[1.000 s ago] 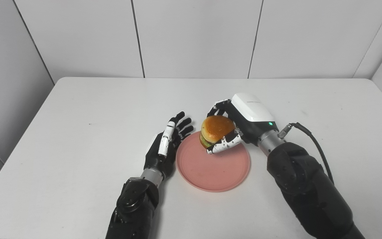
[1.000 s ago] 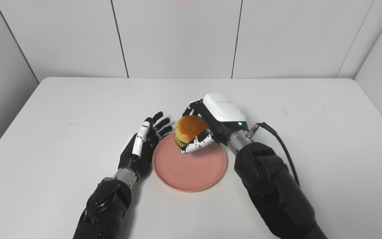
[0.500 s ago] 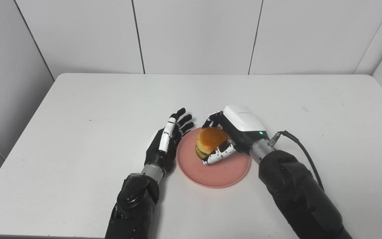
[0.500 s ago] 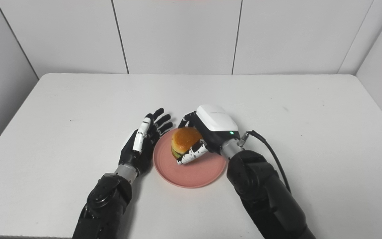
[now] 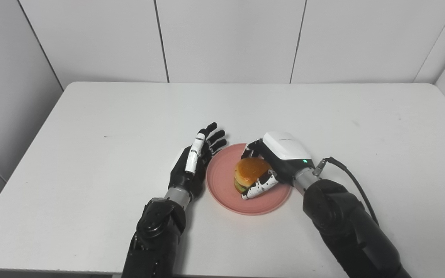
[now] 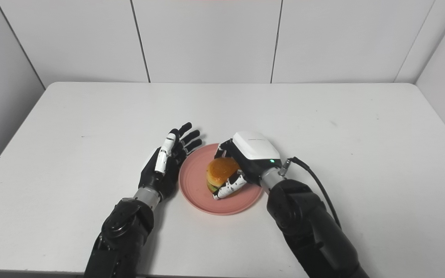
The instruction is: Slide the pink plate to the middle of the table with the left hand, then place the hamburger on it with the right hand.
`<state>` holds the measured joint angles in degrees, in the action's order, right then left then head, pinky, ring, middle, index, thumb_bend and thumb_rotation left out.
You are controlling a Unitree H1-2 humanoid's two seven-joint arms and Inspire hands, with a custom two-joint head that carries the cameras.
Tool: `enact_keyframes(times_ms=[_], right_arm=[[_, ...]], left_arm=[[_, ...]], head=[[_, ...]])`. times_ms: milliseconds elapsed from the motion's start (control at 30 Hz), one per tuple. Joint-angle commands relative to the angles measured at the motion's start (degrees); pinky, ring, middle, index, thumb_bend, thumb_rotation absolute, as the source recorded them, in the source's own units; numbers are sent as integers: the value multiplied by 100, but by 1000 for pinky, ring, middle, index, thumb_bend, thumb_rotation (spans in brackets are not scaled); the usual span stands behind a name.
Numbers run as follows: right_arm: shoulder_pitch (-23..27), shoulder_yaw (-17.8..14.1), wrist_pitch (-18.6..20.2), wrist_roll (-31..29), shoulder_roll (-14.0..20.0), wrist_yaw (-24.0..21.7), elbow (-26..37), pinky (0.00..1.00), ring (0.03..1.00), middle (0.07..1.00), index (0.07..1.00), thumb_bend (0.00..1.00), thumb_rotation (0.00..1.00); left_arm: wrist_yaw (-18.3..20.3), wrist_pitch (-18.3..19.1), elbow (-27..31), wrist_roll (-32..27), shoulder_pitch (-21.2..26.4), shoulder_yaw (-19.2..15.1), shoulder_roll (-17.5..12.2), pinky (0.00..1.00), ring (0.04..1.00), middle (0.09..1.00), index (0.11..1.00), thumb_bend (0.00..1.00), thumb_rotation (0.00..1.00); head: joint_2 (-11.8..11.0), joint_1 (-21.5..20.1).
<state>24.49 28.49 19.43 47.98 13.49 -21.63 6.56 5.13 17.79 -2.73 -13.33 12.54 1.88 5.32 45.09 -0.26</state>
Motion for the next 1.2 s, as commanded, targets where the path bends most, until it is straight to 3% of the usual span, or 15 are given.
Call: enact_keyframes(times_ms=[0, 100, 200, 233, 367, 500, 733, 1067, 1167], right_arm=[[145, -20, -244, 56, -1, 102, 77, 178, 267, 368, 484, 514, 148], [174, 44, -196, 192, 33, 28, 110, 194, 284, 387, 485, 515, 154], [215, 105, -187, 347, 81, -51, 162, 287, 403, 518, 491, 515, 164], [217, 107, -194, 360, 86, -58, 171, 329, 459, 582, 611, 634, 302], [243, 105, -152, 420, 108, -200, 227, 470, 624, 734, 808, 780, 461], [236, 28, -261, 320, 129, -200, 253, 576, 736, 848, 910, 872, 592], [215, -150, -594, 22, 215, -86, 340, 659, 839, 948, 997, 996, 726], [238, -334, -567, -197, 331, -415, 806, 756, 893, 974, 1000, 1000, 769], [197, -478, -497, -358, 309, -461, 963, 735, 878, 958, 1000, 1000, 766]], left_arm=[[-1, 98, 31, 60, 129, 21, -14, 891, 895, 901, 908, 383, 1000], [1, 109, 37, 53, 130, 20, -16, 895, 898, 903, 910, 382, 1000], [-3, 111, 35, 55, 135, 16, -16, 896, 894, 901, 907, 387, 1000], [-3, 112, 34, 57, 136, 17, -17, 898, 893, 901, 907, 388, 1000], [-4, 121, 41, 70, 144, 28, -21, 908, 894, 899, 905, 393, 1000], [-9, 150, 65, 88, 153, 43, -23, 905, 902, 909, 918, 391, 1000], [12, 155, 62, 90, 164, 11, 0, 888, 899, 905, 924, 388, 1000], [-33, 182, 98, 148, 153, 6, 3, 881, 892, 900, 912, 394, 1000], [-56, 234, 155, 112, 143, -31, 30, 884, 889, 899, 909, 396, 1000]], head=[[1, 2], [9, -1], [9, -6], [9, -6], [6, -26], [4, -28], [-1, -41], [-13, -155], [-17, -151]])
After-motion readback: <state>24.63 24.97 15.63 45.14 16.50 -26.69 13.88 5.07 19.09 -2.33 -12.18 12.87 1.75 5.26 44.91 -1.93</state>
